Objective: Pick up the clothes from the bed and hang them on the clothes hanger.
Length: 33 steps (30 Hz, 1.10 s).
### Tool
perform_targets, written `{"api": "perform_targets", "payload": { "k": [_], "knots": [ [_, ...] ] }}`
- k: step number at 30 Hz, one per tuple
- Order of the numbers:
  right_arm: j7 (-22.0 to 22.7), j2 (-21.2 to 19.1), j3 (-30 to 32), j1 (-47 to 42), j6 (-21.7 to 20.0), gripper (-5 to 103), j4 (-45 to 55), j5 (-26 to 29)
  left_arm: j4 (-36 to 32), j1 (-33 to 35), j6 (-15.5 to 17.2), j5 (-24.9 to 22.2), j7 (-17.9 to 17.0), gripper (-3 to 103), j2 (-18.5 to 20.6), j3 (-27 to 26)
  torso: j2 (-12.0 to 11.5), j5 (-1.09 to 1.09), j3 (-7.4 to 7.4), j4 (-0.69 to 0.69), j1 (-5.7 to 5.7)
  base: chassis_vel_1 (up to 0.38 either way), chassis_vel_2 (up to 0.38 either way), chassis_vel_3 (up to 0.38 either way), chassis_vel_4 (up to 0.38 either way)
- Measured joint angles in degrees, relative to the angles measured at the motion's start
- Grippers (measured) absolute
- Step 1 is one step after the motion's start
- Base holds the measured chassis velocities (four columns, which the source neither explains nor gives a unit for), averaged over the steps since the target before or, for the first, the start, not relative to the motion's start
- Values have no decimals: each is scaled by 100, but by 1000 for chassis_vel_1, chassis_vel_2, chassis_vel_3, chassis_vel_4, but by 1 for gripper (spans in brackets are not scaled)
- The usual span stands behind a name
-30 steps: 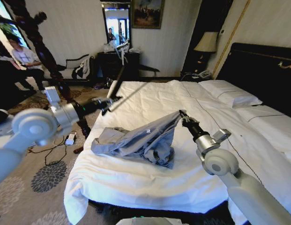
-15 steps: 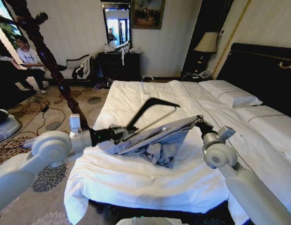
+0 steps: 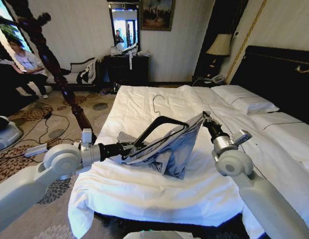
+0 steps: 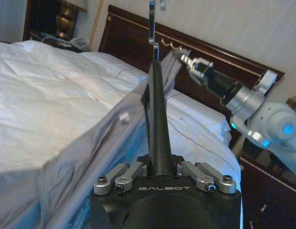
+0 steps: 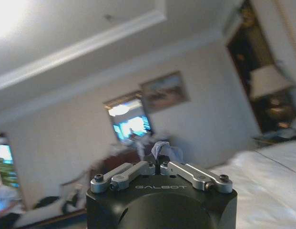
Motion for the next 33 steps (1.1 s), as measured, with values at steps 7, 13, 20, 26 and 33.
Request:
{"api": "perform_targets", "payload": {
  "k": [7,13,20,26,33],
  "knots": [
    [-517,-107,-12,45,250,2,13,-48,-104,354,5,262,41,20,-115,-186,0,0,0,0,0,0,0,0,0],
    [-247,-135,79,59,250,3,-165,39,-403,520,-16,156,3,20,-10,-373,0,2,0,0,0,0,0,0,0],
    [-130,-146,129,120,272,5,-380,74,-656,680,-16,137,-90,20,16,-394,0,2,0,0,0,0,0,0,0],
    [-134,-201,213,107,287,8,-378,147,-713,775,-16,225,-103,20,-10,-412,0,0,0,0,0,0,0,0,0],
    [-137,-203,209,126,302,9,-459,141,-714,734,-22,191,-112,20,-5,-431,0,1,0,0,0,0,0,0,0]
  ]
}}
